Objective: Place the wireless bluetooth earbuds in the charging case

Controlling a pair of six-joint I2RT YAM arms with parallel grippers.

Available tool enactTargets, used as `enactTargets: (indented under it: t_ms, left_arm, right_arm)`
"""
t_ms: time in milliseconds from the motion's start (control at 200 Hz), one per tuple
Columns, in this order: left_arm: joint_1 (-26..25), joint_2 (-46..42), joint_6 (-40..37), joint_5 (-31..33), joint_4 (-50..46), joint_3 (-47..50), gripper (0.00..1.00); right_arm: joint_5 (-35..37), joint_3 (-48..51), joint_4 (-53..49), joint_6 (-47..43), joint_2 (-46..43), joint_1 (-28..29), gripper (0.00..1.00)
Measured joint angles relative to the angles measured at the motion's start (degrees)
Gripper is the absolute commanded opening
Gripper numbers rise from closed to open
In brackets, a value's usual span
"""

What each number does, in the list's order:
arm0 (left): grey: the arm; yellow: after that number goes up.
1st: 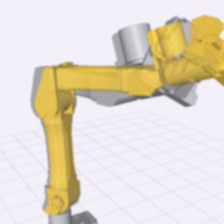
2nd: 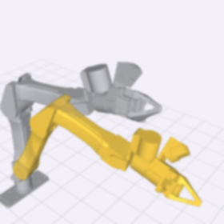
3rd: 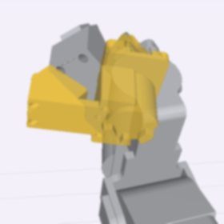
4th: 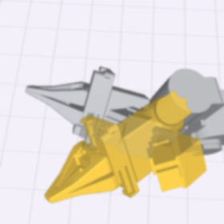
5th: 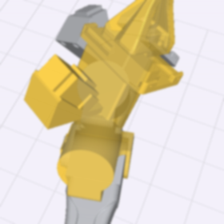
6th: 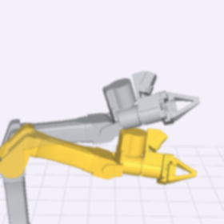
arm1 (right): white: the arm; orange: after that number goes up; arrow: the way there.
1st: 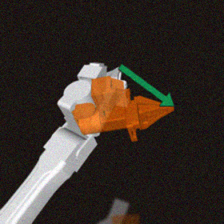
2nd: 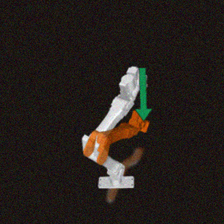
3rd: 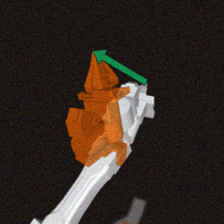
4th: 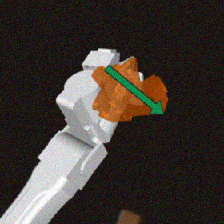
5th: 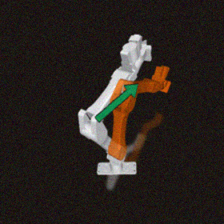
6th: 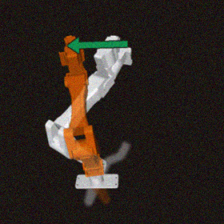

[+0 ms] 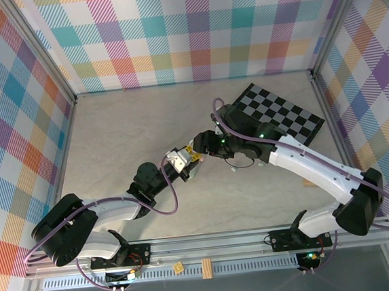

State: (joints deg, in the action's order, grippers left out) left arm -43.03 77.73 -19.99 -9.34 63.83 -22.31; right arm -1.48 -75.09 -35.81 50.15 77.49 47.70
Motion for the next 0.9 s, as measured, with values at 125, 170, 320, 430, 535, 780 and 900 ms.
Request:
enactTargets:
  t_ms: [125,170,320,430,535,780,900]
  left_arm:
    - [0.0,0.4,0.4,0.0,0.5,0.0,0.01]
    - [0.0,0.6,0.5,0.0,0.7,0.0,0.01]
    - [0.0,0.7,0.9,0.0,0.9,0.0,0.01]
    - [0.0,0.7,0.9,0.0,0.9,0.0,0.01]
    - [0.0,0.7,0.9,0.0,0.8,0.0,0.01]
    - [0.0,0.1,0.9,-0.2,0.7,0.0,0.01]
    - [0.0,-0.1,0.9,-0.5,0.5,0.0,0.01]
  right_arm:
    - [0.4,0.9,0.2,-0.5,-1.7,0.0,0.45]
    - [0.4,0.9,0.3,-1.1,-1.7,0.0,0.41]
    - [0.2,0.9,0.4,-1.8,-1.6,0.0,0.22]
    - [0.6,0.9,0.5,-2.2,-1.4,0.0,0.12]
    - [1.1,0.9,0.6,-2.6,-1.4,0.0,0.08]
    - [1.1,0.9,0.6,-2.7,0.2,0.0,0.07]
    - [0.8,0.9,0.6,-2.7,1.1,0.0,0.07]
